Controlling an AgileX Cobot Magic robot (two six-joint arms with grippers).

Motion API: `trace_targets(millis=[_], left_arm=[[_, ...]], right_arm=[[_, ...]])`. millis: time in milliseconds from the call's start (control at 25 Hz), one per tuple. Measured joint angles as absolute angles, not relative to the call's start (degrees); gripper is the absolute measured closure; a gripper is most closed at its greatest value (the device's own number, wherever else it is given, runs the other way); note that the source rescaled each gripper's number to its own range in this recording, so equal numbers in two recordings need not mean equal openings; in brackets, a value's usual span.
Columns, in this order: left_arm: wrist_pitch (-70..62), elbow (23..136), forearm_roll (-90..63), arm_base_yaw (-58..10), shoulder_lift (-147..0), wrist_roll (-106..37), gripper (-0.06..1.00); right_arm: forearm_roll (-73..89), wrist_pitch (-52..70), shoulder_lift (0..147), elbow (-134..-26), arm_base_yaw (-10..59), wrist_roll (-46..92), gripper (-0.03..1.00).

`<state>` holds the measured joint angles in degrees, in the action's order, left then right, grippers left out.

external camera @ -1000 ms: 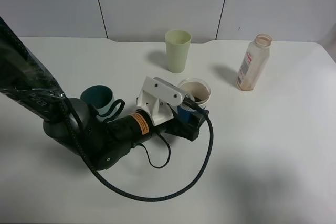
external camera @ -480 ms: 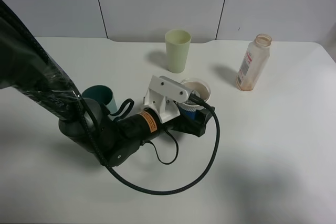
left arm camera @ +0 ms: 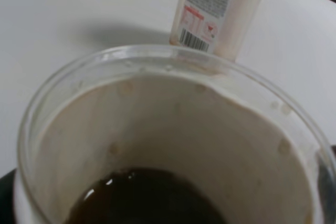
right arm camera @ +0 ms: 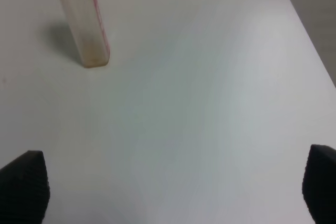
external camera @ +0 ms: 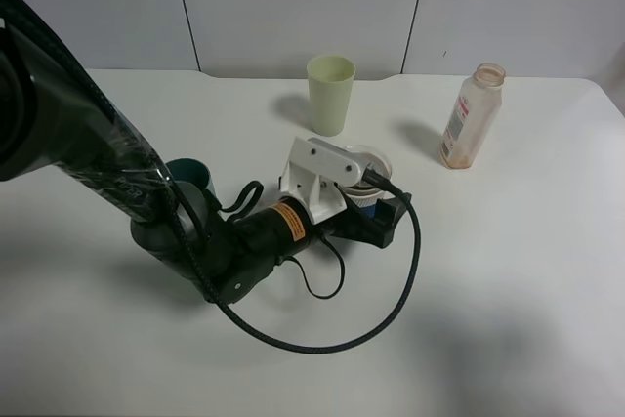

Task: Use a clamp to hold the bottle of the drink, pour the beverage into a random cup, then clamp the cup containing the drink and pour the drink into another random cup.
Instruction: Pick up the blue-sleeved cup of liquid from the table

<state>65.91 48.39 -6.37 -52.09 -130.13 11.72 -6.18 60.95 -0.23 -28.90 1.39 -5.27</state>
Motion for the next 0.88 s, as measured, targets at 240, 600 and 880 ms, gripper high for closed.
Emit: trace_targets(millis=[240, 600, 880], left_arm=[[66.05, 48.46, -6.31, -52.09, -131.49, 11.72, -0.05], [66.27, 50.99, -6.31, -52.09, -133.32, 11.66, -0.06], [66.32, 52.89, -6.45, -52.09, -134.78, 10.12, -0.06]], right_arm=[[-6.18, 60.95, -0.23, -28.90, 1.39, -5.27, -0.03], [-6.18, 60.95, -0.23, -28.90, 1.39, -5.27, -0.03], [-6.18, 60.95, -0.23, -28.90, 1.39, -5.27, -0.03]])
